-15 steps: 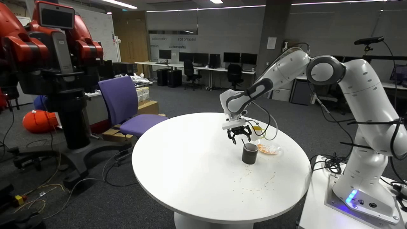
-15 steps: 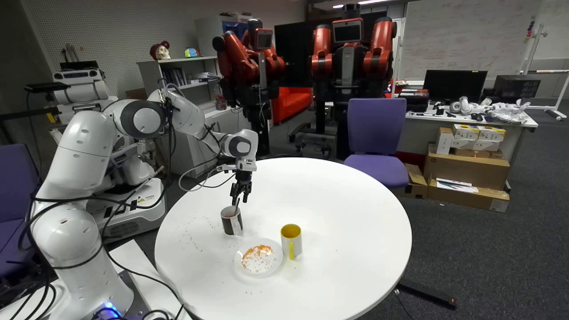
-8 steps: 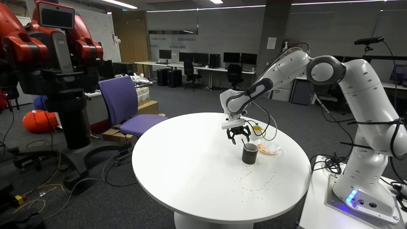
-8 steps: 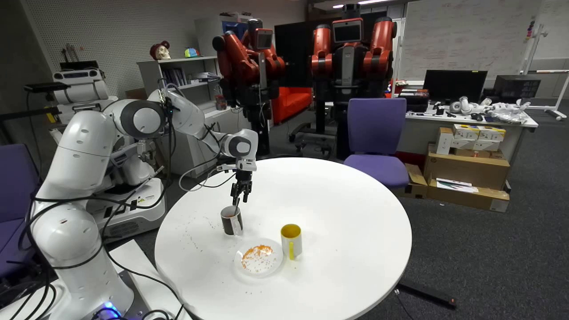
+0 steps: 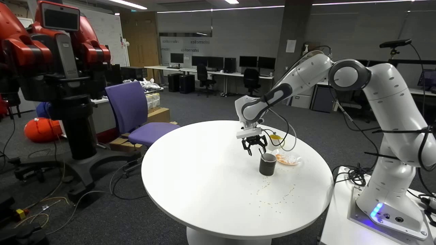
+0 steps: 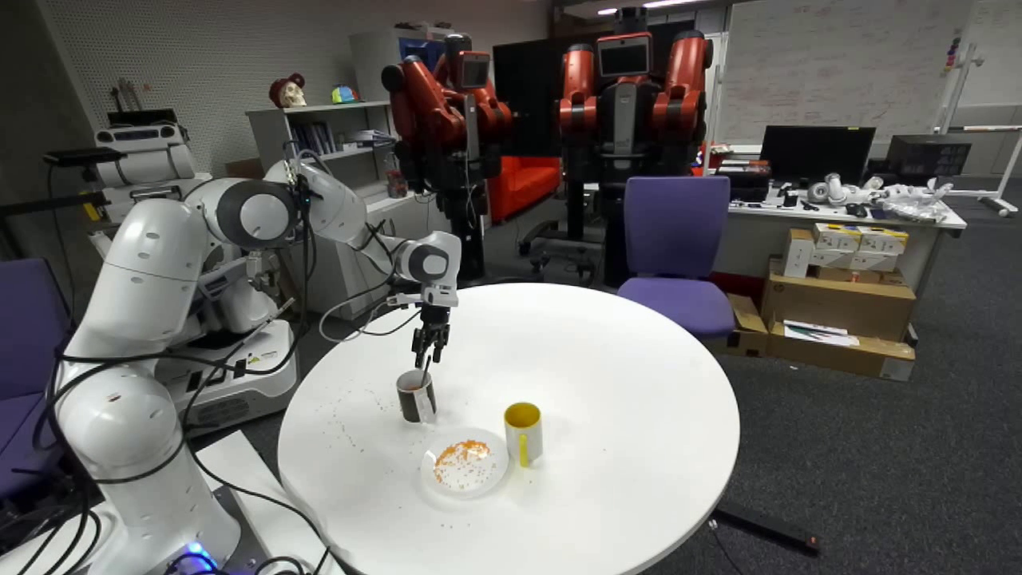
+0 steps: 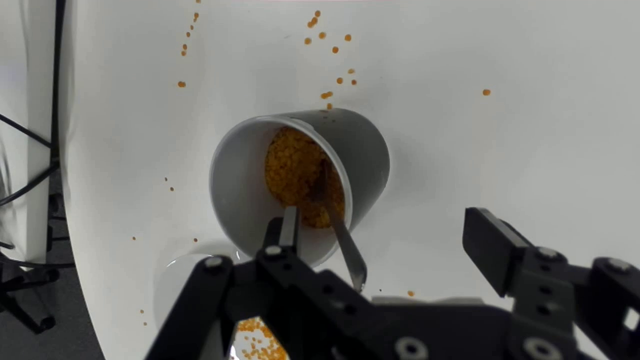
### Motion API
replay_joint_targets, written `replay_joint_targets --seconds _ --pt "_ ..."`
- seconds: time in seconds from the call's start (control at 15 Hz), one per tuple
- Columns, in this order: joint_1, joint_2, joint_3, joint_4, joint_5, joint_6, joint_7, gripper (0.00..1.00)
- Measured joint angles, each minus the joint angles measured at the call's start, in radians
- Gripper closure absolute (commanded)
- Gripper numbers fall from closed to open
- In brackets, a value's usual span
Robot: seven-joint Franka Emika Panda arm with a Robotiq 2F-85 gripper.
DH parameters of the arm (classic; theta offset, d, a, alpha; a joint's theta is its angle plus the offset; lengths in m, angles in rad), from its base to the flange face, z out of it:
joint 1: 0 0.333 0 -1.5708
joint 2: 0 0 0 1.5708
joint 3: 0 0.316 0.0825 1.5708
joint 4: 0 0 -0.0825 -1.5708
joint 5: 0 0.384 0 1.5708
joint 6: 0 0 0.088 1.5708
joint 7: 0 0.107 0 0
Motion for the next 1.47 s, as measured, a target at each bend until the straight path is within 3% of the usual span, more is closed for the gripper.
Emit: replay_joint_targets --seconds 0.13,0.27,0.8,1.47 --pt "0.000 0.000 0.001 0.000 0.002 0.000 0.000 0.36" --pt "0.000 0.000 0.001 0.000 0.003 0.000 0.000 0.30" --pt "-0.010 -0.007 -0.007 0.000 0.031 0.016 0.000 0.33" --pt "-0.023 -0.007 -0.009 0.000 0.072 0.017 0.000 0.50"
